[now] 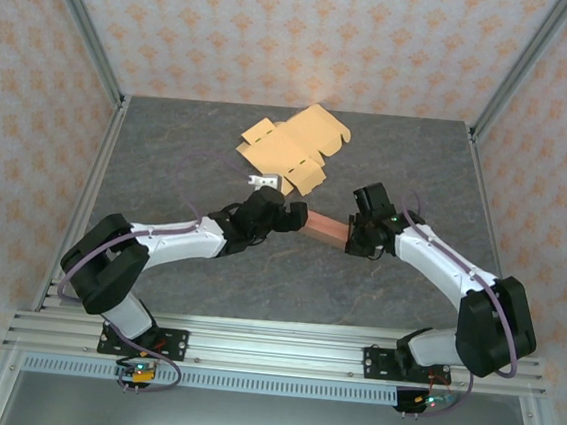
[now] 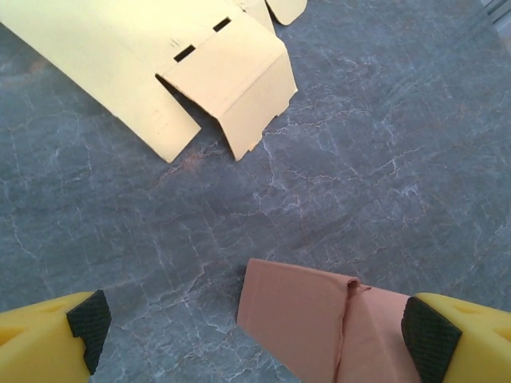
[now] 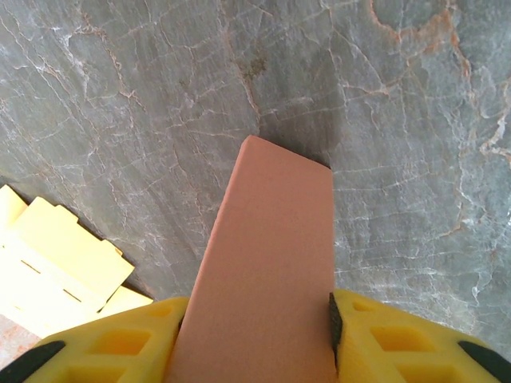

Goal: Fold the paper box

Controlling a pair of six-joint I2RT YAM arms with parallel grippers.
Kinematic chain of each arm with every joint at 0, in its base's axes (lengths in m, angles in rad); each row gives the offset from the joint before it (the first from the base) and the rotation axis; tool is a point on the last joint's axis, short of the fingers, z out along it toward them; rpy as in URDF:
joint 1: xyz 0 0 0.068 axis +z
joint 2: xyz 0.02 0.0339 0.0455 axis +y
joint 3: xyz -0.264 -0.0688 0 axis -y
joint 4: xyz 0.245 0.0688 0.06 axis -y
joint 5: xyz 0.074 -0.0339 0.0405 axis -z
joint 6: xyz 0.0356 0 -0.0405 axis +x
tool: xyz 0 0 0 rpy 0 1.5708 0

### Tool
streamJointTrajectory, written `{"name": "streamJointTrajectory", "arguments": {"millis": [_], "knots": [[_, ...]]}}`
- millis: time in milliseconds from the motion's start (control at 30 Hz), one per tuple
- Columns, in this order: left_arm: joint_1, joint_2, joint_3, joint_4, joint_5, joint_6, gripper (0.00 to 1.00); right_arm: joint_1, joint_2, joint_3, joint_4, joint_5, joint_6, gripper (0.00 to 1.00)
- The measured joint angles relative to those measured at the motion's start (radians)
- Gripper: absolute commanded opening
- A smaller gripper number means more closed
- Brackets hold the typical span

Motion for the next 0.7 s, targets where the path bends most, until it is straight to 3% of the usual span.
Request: {"name": "streamJointTrajectory", "arguments": {"millis": [367, 600, 700], "knots": [[-0.023, 0.086, -0.034, 0.157, 0.011, -0.105, 0.94, -0.123, 0.123, 0.051, 0.016, -0.068, -0.123, 0.59], [-0.023, 0.113, 0.029, 0.115, -0.011, -0.102, 0.96, -0.164, 0.136, 0.066, 0.027, -0.111, -0.195, 0.47], [-0.022, 0.109, 0.039, 0.093, -0.018, -0.092, 1.0, -0.169, 0.136, 0.071, 0.024, -0.126, -0.204, 0.46]]}}
